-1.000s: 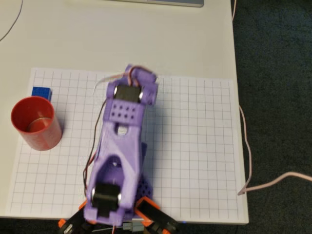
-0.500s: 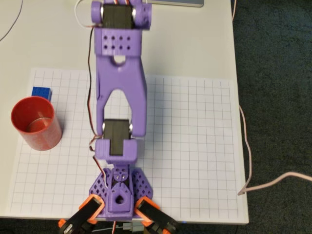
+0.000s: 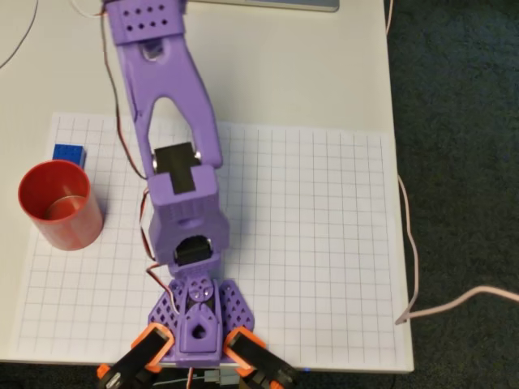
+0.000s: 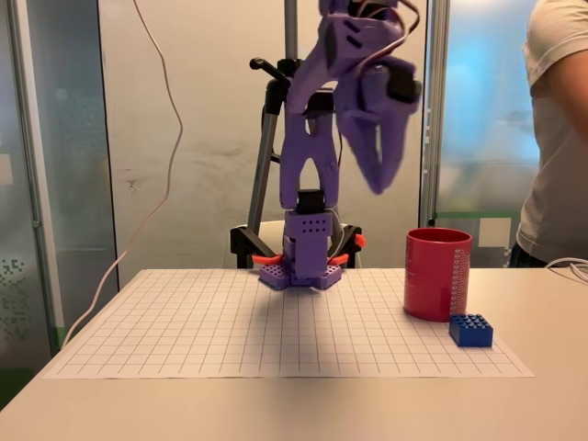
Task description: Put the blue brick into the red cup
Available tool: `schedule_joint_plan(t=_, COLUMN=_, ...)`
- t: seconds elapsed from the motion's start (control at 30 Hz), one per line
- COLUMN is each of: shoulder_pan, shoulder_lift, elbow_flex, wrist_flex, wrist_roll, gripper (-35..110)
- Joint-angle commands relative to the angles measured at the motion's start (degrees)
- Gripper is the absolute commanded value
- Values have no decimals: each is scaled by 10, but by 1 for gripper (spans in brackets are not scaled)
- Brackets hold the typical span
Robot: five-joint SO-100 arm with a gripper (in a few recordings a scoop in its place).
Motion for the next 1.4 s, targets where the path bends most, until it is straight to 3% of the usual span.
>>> schedule_joint_plan(t=0.0, shoulder_pan=-67, shoulder_lift=11, elbow_flex=-24, wrist_flex=4, wrist_roll=-59, gripper=0)
schedule_joint_plan(t=0.2, shoulder_pan=-185, shoulder_lift=-25, elbow_flex=7, wrist_flex=4, wrist_roll=-95, gripper=-1)
schedule_joint_plan(t=0.43, shoulder_pan=-282, shoulder_lift=-72, elbow_flex=26, wrist_flex=-13, wrist_roll=-61, gripper=-1)
schedule_joint_plan(t=0.57, shoulder_pan=-288, shoulder_lift=-76, elbow_flex=76, wrist_flex=-48, wrist_roll=-66, gripper=-1)
schedule_joint_plan(t=0.8, shoulder_pan=-252, shoulder_lift=-78, elbow_flex=166, wrist_flex=-104, wrist_roll=-177, gripper=-1)
schedule_joint_plan(t=1.07, shoulder_pan=-227, shoulder_lift=-91, elbow_flex=209, wrist_flex=-105, wrist_roll=-245, gripper=-1)
schedule_joint_plan(t=1.37, shoulder_pan=-263, shoulder_lift=-105, elbow_flex=274, wrist_flex=-133, wrist_roll=-212, gripper=0)
